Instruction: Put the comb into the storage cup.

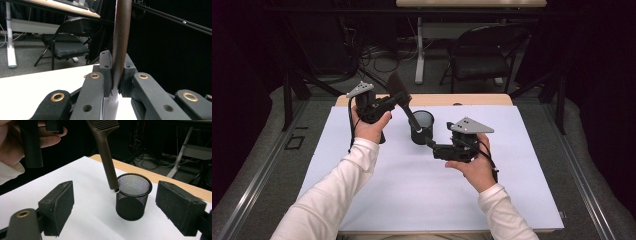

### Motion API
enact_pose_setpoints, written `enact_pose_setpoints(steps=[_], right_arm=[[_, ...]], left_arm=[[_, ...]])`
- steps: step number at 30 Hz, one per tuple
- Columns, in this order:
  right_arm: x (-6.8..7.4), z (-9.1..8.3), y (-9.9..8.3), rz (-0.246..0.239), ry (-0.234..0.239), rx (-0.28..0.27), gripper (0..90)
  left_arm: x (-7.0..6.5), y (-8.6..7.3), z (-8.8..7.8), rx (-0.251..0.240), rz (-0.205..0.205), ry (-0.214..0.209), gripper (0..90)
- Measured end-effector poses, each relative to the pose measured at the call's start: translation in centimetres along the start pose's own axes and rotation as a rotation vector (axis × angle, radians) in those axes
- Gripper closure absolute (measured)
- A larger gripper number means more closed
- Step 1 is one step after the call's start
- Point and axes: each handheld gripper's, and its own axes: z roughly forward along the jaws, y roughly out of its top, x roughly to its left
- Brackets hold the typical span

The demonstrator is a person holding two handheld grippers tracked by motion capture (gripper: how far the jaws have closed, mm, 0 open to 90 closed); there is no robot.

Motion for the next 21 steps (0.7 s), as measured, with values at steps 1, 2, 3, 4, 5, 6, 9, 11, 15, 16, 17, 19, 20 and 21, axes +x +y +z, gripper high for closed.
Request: enact_pose_setpoints(steps=[1,2,3,4,5,6,9,11,15,16,17,19,20,21], right_arm=[[0.0,0.0,0.0,0.001,0.0,-0.001,15.1],[0.0,0.0,0.0,0.001,0.0,-0.003,15.1],[-0.1,0.0,0.0,0.001,0.0,-0.004,15.1],[-0.1,-0.1,0.0,0.002,0.0,-0.003,15.1],[-0.1,-0.1,0.0,0.001,-0.001,-0.004,15.1],[-0.1,-0.1,0.0,0.001,-0.002,-0.004,15.1],[-0.2,-0.1,0.0,0.002,-0.001,-0.007,15.1],[-0.2,-0.1,0.0,0.004,-0.002,-0.007,15.1],[-0.1,-0.2,0.1,0.006,0.0,-0.008,15.1],[-0.1,-0.2,0.1,0.007,0.001,-0.007,15.1],[-0.1,-0.1,0.1,0.007,0.001,-0.008,15.1],[-0.1,-0.1,0.1,0.007,0.003,-0.009,15.1],[-0.1,-0.1,0.1,0.004,0.003,-0.006,15.1],[-0.1,-0.1,0.1,0.004,0.004,-0.005,15.1]], left_arm=[[0.0,0.1,0.1,-0.004,0.005,0.002,83.9],[0.0,0.1,0.2,-0.004,0.007,0.004,83.9],[0.0,0.2,0.2,-0.002,0.014,0.005,83.9],[0.0,0.3,0.3,-0.006,0.016,0.007,83.9],[0.0,0.4,0.4,-0.006,0.017,0.008,83.9],[0.0,0.5,0.5,-0.01,0.018,0.012,83.9],[0.1,0.6,0.7,-0.015,0.017,0.018,83.9],[0.2,0.7,0.8,-0.017,0.023,0.021,83.9],[0.4,0.7,1.1,-0.015,0.028,0.029,83.9],[0.5,0.6,1.1,-0.014,0.024,0.031,83.9],[0.6,0.6,1.1,-0.012,0.024,0.033,83.9],[0.7,0.6,1.2,-0.015,0.028,0.04,83.9],[0.8,0.7,1.2,-0.016,0.029,0.039,83.9],[0.9,0.7,1.2,-0.023,0.027,0.039,83.9]])
